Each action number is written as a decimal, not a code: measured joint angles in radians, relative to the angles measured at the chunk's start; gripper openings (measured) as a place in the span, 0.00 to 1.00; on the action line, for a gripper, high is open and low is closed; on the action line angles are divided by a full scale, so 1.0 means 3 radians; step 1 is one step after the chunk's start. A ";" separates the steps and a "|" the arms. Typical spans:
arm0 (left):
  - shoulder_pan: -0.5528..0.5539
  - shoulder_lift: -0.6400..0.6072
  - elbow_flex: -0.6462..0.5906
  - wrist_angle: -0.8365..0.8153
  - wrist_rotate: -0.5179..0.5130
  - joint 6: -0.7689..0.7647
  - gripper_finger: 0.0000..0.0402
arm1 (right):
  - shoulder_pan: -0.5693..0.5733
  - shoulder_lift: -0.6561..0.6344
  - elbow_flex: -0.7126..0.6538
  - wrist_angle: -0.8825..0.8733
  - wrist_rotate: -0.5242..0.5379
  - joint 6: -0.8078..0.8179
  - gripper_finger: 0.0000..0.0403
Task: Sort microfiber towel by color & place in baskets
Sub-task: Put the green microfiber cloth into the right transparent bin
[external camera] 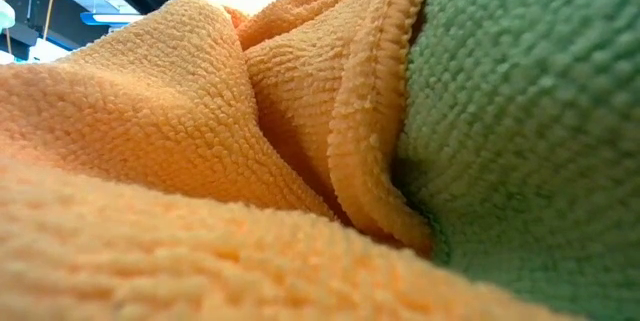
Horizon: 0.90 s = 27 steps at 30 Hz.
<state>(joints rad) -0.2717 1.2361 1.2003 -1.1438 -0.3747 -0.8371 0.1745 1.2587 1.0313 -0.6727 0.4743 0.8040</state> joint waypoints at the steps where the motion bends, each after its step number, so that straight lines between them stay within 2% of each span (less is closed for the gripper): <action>1: 0.0036 0.0057 0.0000 0.0000 0.0042 -0.0020 0.35 | 0.0000 0.0000 0.0000 -0.0001 -0.0001 0.0000 0.00; 6: 0.0198 0.0355 0.0000 -0.0001 0.0106 -0.0083 0.43 | 0.0000 0.0000 0.0000 -0.0003 0.0000 0.0000 0.00; 11: 0.0370 0.0718 0.0000 -0.0006 0.0426 -0.0037 0.43 | 0.0000 0.0000 0.0000 -0.0006 0.0000 -0.0001 0.00; 27: 0.0472 0.1973 0.0000 -0.0008 0.0989 0.0821 0.43 | 0.0000 -0.0001 0.0000 -0.0011 -0.0033 -0.0001 0.00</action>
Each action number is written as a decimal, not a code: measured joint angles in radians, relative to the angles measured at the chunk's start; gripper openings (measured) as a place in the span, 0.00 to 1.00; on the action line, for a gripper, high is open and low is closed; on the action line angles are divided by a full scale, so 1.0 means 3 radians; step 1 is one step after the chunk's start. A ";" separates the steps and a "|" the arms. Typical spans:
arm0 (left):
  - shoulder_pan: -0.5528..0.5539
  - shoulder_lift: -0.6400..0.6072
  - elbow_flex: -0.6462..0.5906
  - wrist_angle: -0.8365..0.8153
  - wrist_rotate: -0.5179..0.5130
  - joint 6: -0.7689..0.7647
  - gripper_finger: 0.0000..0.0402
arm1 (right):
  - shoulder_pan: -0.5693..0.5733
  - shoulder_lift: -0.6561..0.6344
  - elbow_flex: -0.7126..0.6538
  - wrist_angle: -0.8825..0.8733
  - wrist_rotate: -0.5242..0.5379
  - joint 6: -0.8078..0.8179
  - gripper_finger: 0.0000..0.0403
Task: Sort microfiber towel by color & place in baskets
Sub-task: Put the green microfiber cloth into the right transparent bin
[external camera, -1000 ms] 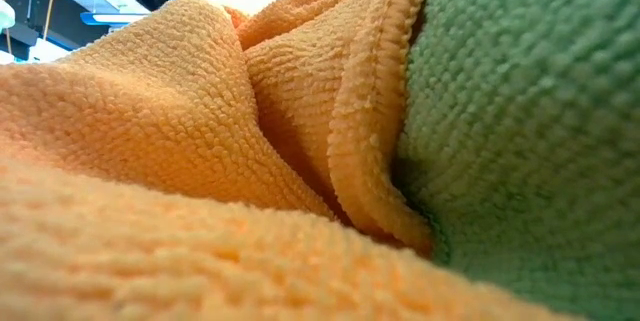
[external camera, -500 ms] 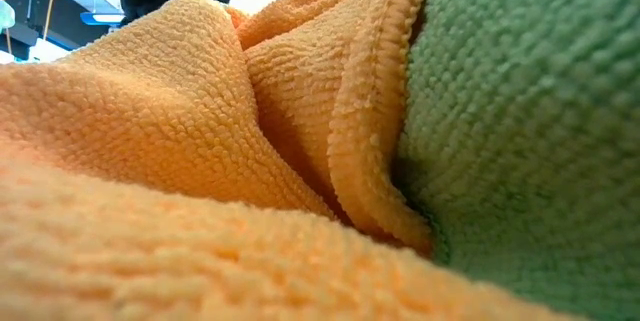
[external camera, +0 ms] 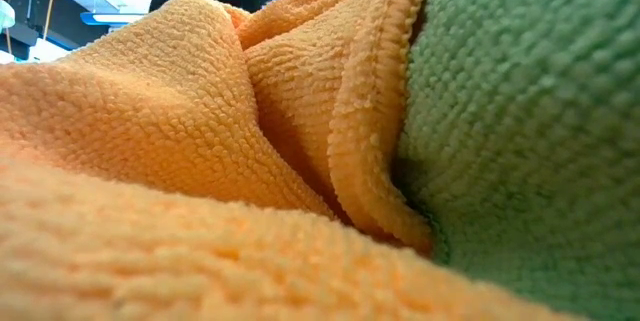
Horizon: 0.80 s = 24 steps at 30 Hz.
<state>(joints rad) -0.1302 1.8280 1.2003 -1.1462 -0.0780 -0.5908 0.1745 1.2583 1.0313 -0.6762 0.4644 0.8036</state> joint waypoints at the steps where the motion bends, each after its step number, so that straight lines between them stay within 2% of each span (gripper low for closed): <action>1: 0.0000 0.0057 0.0000 0.0003 0.0033 0.0044 0.43 | 0.0000 0.0000 0.0000 0.0000 -0.0010 0.0000 0.00; 6: -0.0003 0.0304 0.0000 0.0100 0.0135 0.0233 0.43 | 0.0000 -0.0001 0.0000 0.0000 -0.0021 0.0000 0.00; 8: -0.0003 0.0374 0.0003 0.0193 0.0169 0.0339 0.40 | 0.0000 -0.0001 0.0000 0.0000 -0.0039 0.0000 0.00; 10: -0.0004 0.0400 0.0006 0.0253 0.0194 0.0422 0.33 | 0.0000 -0.0001 0.0000 0.0000 -0.0041 0.0000 0.00; 13: -0.0011 0.0392 0.0008 0.0333 0.0210 0.0440 0.15 | 0.0000 -0.0001 0.0000 0.0000 -0.0041 0.0000 0.00; 14: -0.0008 0.0373 0.0015 0.0352 0.0218 0.0439 0.08 | 0.0000 -0.0001 0.0000 -0.0001 -0.0041 0.0000 0.00; 16: 0.0005 0.0304 0.0063 0.0408 0.0220 0.0435 0.03 | 0.0000 -0.0001 0.0000 -0.0029 -0.0041 0.0000 0.00; 24: 0.0025 -0.0358 0.0622 0.0343 -0.0141 0.0340 0.01 | 0.0011 -0.0001 0.0000 -0.0224 -0.0039 -0.0088 0.00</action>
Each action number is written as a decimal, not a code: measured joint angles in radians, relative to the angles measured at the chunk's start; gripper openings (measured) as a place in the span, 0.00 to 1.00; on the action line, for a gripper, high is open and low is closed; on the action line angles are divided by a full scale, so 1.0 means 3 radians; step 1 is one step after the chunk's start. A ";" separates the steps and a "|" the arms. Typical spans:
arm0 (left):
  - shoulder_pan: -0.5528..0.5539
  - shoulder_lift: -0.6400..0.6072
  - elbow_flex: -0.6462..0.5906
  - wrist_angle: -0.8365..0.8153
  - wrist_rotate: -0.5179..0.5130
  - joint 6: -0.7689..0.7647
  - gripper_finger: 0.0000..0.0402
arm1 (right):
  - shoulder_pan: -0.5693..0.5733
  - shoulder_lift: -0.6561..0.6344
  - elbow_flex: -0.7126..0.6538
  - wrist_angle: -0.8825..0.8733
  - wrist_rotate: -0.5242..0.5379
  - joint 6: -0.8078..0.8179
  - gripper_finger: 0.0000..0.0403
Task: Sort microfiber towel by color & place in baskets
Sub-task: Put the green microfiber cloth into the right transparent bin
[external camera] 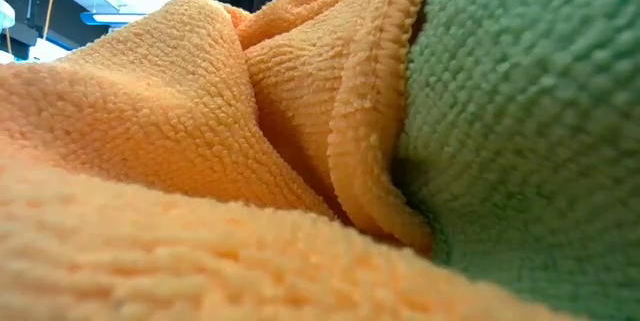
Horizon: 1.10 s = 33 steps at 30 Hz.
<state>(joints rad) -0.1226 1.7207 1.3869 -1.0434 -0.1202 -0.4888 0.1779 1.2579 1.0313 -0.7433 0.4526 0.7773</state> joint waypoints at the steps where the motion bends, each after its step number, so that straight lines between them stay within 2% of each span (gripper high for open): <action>1: 0.0000 -0.0100 0.0105 0.0001 -0.0074 -0.0016 0.01 | 0.0006 0.0000 0.0000 0.0008 0.0009 -0.0013 0.00; 6: -0.0001 -0.0483 0.0576 0.0010 -0.0345 -0.0122 0.01 | 0.0114 0.0000 0.0000 0.0184 0.0148 -0.0283 0.10; 13: -0.0052 -0.0570 0.1214 0.0043 -0.0571 -0.0027 0.00 | 0.0276 0.0018 0.0000 0.1106 0.0247 -0.0863 0.38; 16: -0.0077 -0.0527 0.1365 0.0205 -0.0636 0.0059 0.00 | 0.0331 0.0053 0.0000 0.1559 0.0235 -0.1132 0.49; 21: -0.0076 -0.0528 0.1386 0.0754 -0.0651 0.0154 0.00 | 0.0355 0.0141 0.0002 0.2232 0.0177 -0.1466 0.64; 26: -0.0075 -0.0527 0.1386 0.1137 -0.0590 0.0157 0.00 | 0.0355 0.0319 0.0003 0.2635 0.0159 -0.1756 0.70; 30: -0.0105 -0.0484 0.1385 0.1299 -0.0492 0.0158 0.00 | 0.0355 0.0469 0.0004 0.2887 0.0164 -0.2013 0.70; 33: -0.0138 -0.0440 0.1387 0.1403 -0.0390 0.0159 0.00 | 0.0355 0.0547 0.0004 0.2978 0.0160 -0.2094 0.66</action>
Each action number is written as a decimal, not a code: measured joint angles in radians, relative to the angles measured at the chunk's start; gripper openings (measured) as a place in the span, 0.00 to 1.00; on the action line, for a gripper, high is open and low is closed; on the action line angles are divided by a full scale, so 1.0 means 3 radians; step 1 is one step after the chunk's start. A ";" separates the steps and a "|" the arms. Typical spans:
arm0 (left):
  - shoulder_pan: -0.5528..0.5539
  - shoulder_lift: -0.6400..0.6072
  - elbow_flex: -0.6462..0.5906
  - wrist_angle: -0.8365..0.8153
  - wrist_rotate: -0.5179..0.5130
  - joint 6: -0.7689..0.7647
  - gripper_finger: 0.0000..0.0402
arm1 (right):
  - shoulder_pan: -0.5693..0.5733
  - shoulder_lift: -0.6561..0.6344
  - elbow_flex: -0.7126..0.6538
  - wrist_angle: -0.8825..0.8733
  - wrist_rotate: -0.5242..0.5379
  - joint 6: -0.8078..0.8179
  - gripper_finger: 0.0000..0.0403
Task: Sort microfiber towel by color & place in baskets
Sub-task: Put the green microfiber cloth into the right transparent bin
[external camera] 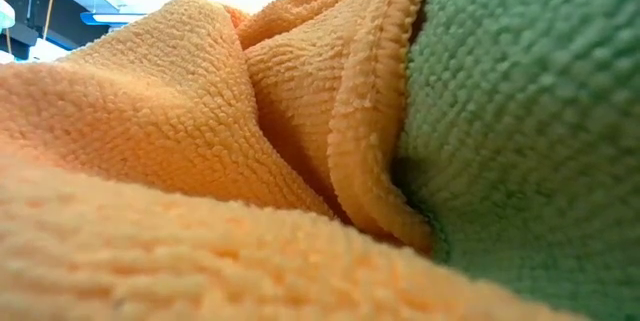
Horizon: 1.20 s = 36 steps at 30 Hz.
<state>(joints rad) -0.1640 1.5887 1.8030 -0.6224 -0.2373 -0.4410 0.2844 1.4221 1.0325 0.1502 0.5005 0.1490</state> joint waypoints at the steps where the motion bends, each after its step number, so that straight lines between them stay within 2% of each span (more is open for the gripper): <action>1: -0.0020 0.0006 0.0000 -0.0017 0.0003 0.0002 0.00 | 0.0000 0.0014 0.0000 0.0017 -0.0004 0.0009 0.63; 5: -0.0060 0.0052 -0.0001 -0.0026 0.0016 0.0093 0.00 | 0.0008 0.0026 0.0001 -0.0011 -0.0016 0.0031 0.44; 10: -0.0074 0.0072 -0.0001 -0.0024 0.0122 0.0193 0.03 | 0.0019 0.0026 0.0001 -0.0009 -0.0119 0.0114 0.09; 11: -0.0074 0.0077 -0.0001 -0.0031 0.0124 0.0230 0.04 | 0.0019 0.0026 0.0001 -0.0011 -0.0179 0.0113 0.05; 12: -0.0074 0.0082 -0.0001 -0.0036 0.0124 0.0256 0.06 | 0.0021 0.0026 0.0001 -0.0012 -0.0222 0.0114 0.03; 16: -0.0074 0.0110 -0.0001 -0.0085 0.0150 0.0270 0.11 | 0.0022 0.0017 0.0001 -0.0101 -0.0253 0.0262 0.07; 19: -0.0074 0.0113 -0.0001 -0.0235 0.0149 0.0320 0.16 | 0.0037 -0.0034 0.0001 -0.0307 -0.0263 0.0303 0.04; 22: -0.0045 0.0097 -0.0001 -0.0610 0.0150 0.0430 0.20 | 0.0063 -0.0186 0.0001 -0.0613 -0.0188 0.0443 0.01; 26: -0.0037 0.0050 -0.0001 -0.1222 0.0129 0.0310 0.22 | 0.0123 -0.0537 0.0001 -0.1013 -0.0013 0.0633 0.02; 29: -0.0066 0.0046 -0.0016 -0.1630 -0.0014 0.0253 0.22 | 0.0196 -0.0815 0.0006 -0.1302 0.0060 0.0785 0.01; 32: -0.0137 0.0046 -0.0160 -0.1872 -0.0207 0.0155 0.22 | 0.0321 -0.0987 0.0227 -0.1920 0.0113 0.1049 0.01; 36: -0.0243 0.0036 -0.0464 -0.1896 -0.0232 0.0046 0.22 | 0.0585 -0.0966 0.0891 -0.3226 0.0243 0.1400 0.00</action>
<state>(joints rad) -0.2369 1.5995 1.6640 -1.1912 -0.3069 -0.4271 0.4599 1.1321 1.2998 -0.8174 0.5735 0.5688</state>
